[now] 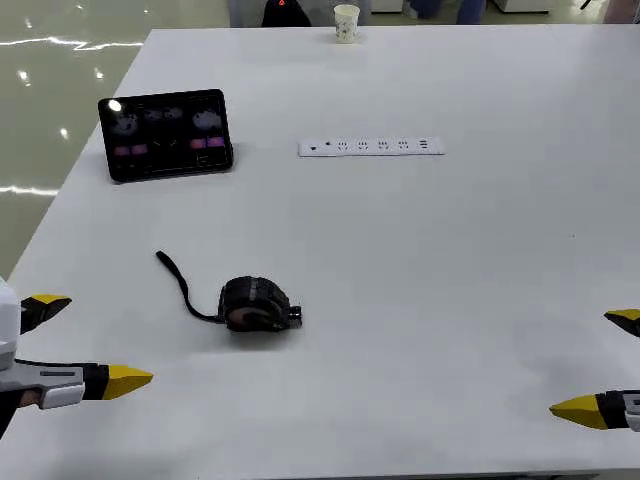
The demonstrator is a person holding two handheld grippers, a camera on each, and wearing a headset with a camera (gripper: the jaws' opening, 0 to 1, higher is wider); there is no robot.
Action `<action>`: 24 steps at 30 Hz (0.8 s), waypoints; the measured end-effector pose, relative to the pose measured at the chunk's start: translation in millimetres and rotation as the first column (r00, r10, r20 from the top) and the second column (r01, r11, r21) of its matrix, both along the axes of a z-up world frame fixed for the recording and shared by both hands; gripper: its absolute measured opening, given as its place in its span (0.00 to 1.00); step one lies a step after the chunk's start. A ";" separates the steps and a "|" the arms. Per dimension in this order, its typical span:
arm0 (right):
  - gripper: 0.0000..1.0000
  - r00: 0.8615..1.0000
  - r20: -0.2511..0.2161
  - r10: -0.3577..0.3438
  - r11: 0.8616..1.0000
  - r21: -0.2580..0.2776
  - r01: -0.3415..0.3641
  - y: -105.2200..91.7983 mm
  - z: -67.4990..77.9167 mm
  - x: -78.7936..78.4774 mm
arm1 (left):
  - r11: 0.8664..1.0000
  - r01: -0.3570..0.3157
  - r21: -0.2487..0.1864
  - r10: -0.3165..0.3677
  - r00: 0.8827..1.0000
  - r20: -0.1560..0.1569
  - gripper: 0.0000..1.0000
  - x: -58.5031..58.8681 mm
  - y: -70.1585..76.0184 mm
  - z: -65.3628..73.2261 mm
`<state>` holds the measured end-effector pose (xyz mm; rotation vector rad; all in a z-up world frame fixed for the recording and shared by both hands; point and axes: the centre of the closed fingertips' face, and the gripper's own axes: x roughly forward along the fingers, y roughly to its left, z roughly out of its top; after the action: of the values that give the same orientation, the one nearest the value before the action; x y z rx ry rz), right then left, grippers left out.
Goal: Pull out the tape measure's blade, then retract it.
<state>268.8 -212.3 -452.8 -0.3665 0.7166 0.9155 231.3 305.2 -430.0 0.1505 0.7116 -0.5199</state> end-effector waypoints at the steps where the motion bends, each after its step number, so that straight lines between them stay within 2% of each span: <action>1: 0.99 1.000 -0.001 0.000 1.000 0.001 0.000 -0.1 0.3 -0.7 | 1.000 -0.001 0.000 0.001 1.000 -0.002 0.99 -0.3 0.8 -0.2; 10: 0.99 1.000 -0.007 0.017 1.000 0.000 -0.017 6.7 -0.7 -6.4 | 1.000 -0.003 -0.011 0.003 1.000 -0.004 0.99 -0.2 2.6 1.3; 24: 0.99 0.999 -0.014 0.038 0.999 0.007 -0.038 13.9 2.2 -6.3 | 1.000 0.004 -0.013 -0.005 1.000 -0.016 0.99 -4.0 3.5 1.0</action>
<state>262.5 -198.5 -450.7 -0.3685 0.7216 0.9571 227.3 308.6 -429.0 0.1364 0.7233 -0.5303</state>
